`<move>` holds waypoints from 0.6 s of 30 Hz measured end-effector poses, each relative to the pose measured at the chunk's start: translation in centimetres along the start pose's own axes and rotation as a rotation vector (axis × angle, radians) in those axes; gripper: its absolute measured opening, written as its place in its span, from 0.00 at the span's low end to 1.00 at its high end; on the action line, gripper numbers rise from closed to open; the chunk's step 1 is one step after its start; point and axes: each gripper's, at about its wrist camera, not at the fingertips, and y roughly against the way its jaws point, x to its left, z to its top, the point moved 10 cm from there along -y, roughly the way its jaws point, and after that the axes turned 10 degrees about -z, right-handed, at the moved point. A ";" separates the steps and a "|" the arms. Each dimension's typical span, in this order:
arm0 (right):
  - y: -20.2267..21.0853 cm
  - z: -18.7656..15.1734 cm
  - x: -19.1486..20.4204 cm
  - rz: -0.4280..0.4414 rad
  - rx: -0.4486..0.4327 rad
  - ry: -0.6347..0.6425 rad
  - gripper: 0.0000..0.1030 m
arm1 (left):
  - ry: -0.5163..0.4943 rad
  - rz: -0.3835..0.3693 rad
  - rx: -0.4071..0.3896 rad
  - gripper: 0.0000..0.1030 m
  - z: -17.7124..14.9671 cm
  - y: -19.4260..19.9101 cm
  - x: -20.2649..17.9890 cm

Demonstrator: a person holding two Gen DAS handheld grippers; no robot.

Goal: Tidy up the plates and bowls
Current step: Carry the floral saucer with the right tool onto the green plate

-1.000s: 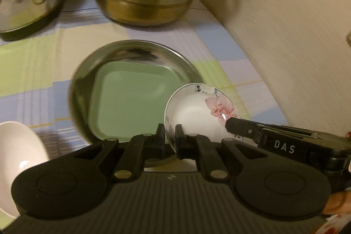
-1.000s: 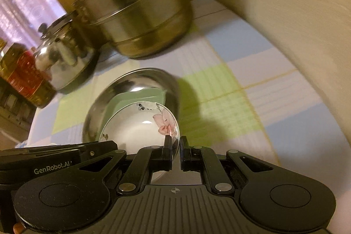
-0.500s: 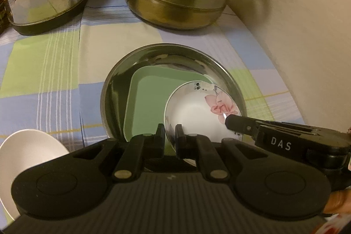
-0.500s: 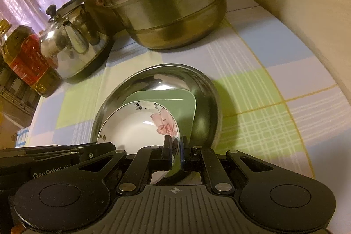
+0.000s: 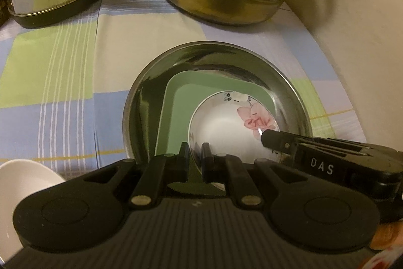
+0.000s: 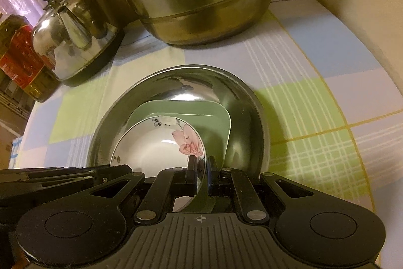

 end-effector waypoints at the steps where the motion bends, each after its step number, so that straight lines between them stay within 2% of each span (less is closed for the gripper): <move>1: -0.2 0.1 0.0 -0.001 0.001 0.000 0.07 | 0.001 0.000 0.002 0.08 0.1 -0.1 0.1; 18: -1.3 0.5 0.1 -0.009 0.011 -0.002 0.07 | -0.003 -0.001 0.013 0.09 0.6 -1.3 0.7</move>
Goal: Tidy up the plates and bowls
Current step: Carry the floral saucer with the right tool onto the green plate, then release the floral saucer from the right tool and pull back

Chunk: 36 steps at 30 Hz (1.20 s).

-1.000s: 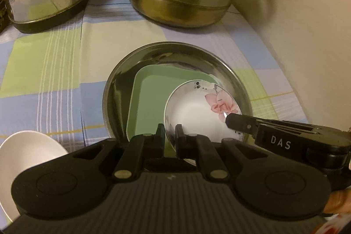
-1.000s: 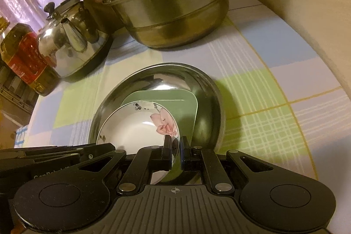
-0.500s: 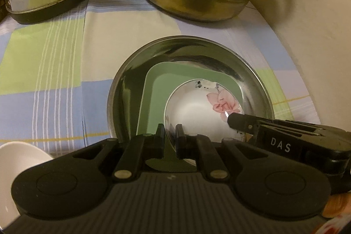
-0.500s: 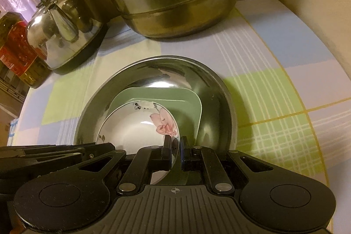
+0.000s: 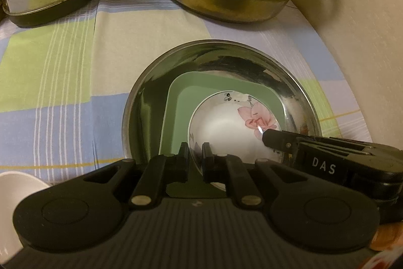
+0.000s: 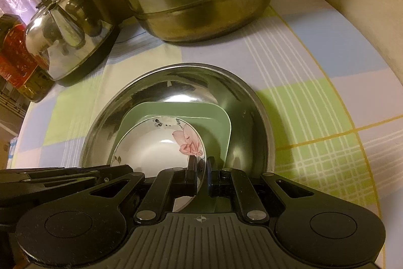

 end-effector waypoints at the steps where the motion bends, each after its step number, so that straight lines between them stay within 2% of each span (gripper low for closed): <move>1: 0.0 0.0 0.0 0.001 0.000 0.000 0.07 | -0.001 0.002 0.000 0.09 0.0 0.0 0.0; 7: 0.2 0.1 -0.3 0.022 -0.003 -0.042 0.07 | -0.035 0.019 -0.025 0.12 0.2 0.6 -0.5; 10: 1.1 0.4 -0.4 0.032 -0.028 -0.048 0.11 | -0.046 0.016 -0.047 0.12 0.4 1.4 -0.8; 11: 1.5 0.5 -0.5 0.035 -0.038 -0.049 0.19 | -0.052 0.016 -0.055 0.12 0.5 1.7 -1.0; 12: 1.9 0.6 -0.5 0.038 -0.046 -0.051 0.30 | -0.056 0.017 -0.061 0.13 0.6 2.0 -1.1; 14: 2.9 0.8 -0.6 0.046 -0.067 -0.060 0.43 | -0.066 0.018 -0.075 0.13 0.6 2.9 -1.4; 15: 3.3 0.8 -0.6 0.049 -0.074 -0.063 0.44 | -0.071 0.016 -0.082 0.13 0.5 3.5 -1.7; 24: 9.8 -0.3 -1.7 0.133 -0.151 -0.095 0.51 | -0.095 0.000 -0.144 0.14 -1.8 9.4 -2.5; 30: 14.4 -2.2 -3.2 0.111 -0.194 -0.103 0.52 | -0.085 0.038 -0.177 0.15 -5.1 14.0 -1.6; 36: 17.8 -5.2 -5.0 0.104 -0.195 -0.125 0.52 | -0.027 0.074 -0.205 0.16 -9.0 18.2 -0.4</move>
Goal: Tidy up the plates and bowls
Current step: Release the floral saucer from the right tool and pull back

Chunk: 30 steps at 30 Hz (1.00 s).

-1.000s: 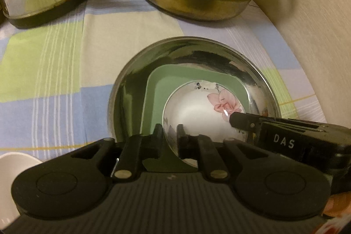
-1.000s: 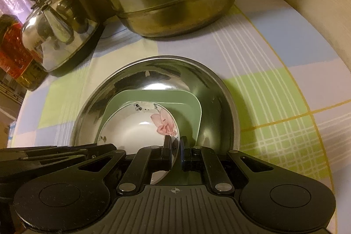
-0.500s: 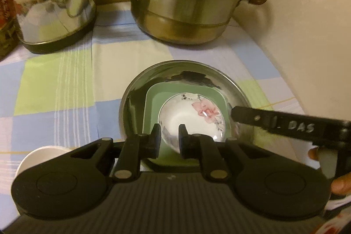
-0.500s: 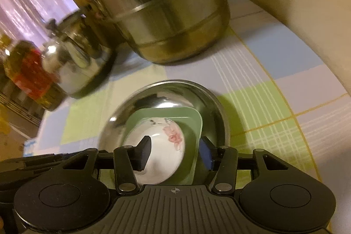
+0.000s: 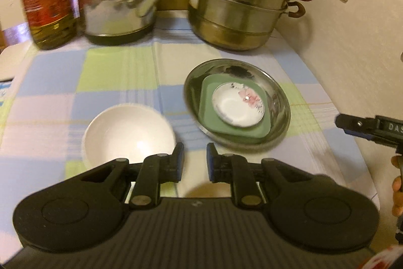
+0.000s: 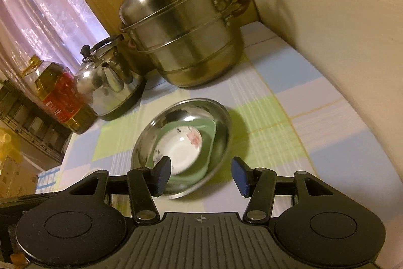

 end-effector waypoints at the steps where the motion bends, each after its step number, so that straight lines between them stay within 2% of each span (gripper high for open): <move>1: 0.6 -0.5 -0.3 0.002 0.007 -0.003 0.52 | 0.009 0.006 -0.003 0.16 -0.6 0.8 0.1; 15: 7.5 -8.2 -1.5 0.050 0.078 0.048 0.52 | 0.101 0.048 -0.003 0.16 -9.6 7.9 -1.7; 22: 10.2 -12.0 -1.3 0.069 0.106 0.112 0.52 | 0.121 0.053 -0.007 0.16 -13.3 10.0 -3.9; 30: 11.9 -15.3 -1.4 0.076 0.134 0.154 0.52 | 0.135 0.077 -0.008 0.16 -16.2 11.6 -5.3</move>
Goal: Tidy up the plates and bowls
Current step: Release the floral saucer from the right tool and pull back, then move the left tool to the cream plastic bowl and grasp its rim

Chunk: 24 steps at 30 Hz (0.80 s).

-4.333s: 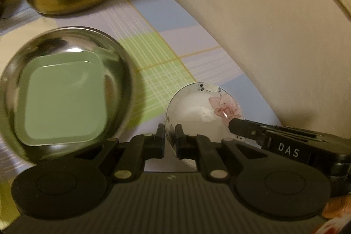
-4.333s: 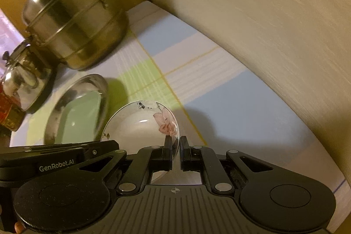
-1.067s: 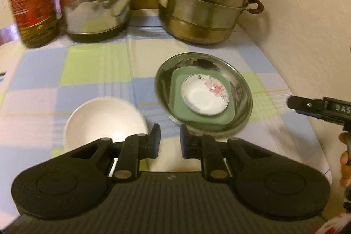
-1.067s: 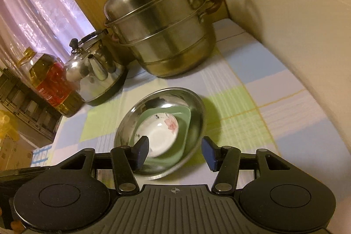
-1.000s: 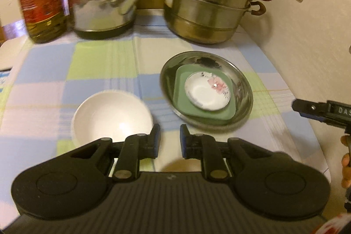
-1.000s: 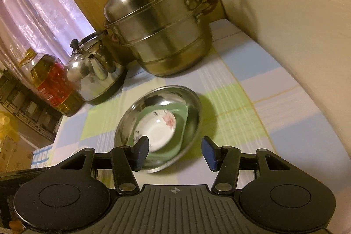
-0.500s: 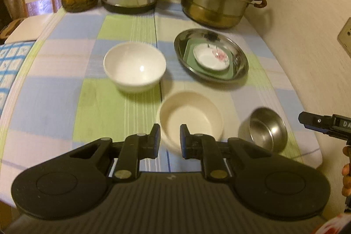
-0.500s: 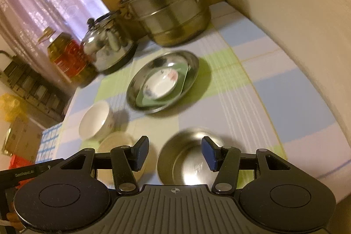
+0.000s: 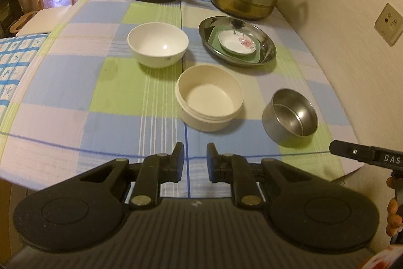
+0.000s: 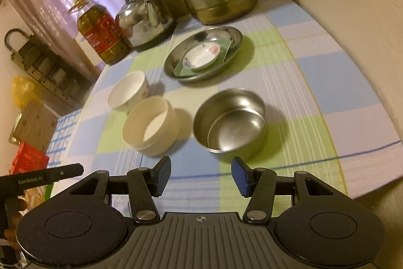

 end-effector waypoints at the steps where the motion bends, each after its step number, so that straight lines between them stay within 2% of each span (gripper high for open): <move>1: 0.1 -0.3 0.0 -0.001 0.004 0.006 0.52 | 0.005 0.002 -0.001 0.16 -0.3 0.2 -0.1; 12: 0.1 -2.7 1.0 0.005 0.042 0.071 0.52 | 0.070 0.057 0.036 0.16 -4.1 1.4 0.7; 17: -0.4 -3.4 1.7 0.013 0.071 0.081 0.52 | 0.086 0.059 0.047 0.16 -4.2 1.2 1.2; 24: -2.0 -3.0 3.3 0.020 0.091 0.081 0.52 | 0.082 0.026 0.067 0.16 -3.4 -0.1 1.7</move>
